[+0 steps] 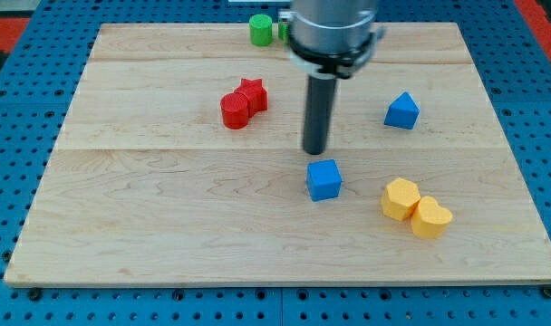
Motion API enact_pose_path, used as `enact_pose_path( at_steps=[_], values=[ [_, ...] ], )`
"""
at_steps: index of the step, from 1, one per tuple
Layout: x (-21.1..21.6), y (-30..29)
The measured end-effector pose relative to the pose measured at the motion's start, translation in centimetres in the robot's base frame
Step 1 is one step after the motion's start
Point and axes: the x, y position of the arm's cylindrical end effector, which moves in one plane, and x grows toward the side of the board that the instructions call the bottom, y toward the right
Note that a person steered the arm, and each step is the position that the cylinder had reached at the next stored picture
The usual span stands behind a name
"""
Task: Place the blue blocks to the right center of the board
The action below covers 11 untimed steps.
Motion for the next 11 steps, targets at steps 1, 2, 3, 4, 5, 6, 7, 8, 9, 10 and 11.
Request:
enact_pose_path(
  at_steps=[1,2,3,4,5,6,7,8,9,10,11],
  values=[
    [5.2,-2.6],
    [10.9,-3.1],
    [8.7,-2.0],
    [5.0,1.9],
    [4.1,6.1],
    [5.6,6.1],
    [5.7,8.5],
    [5.7,10.0],
    [3.4,10.7],
    [0.4,13.2],
    [-1.4,15.1]
  ],
)
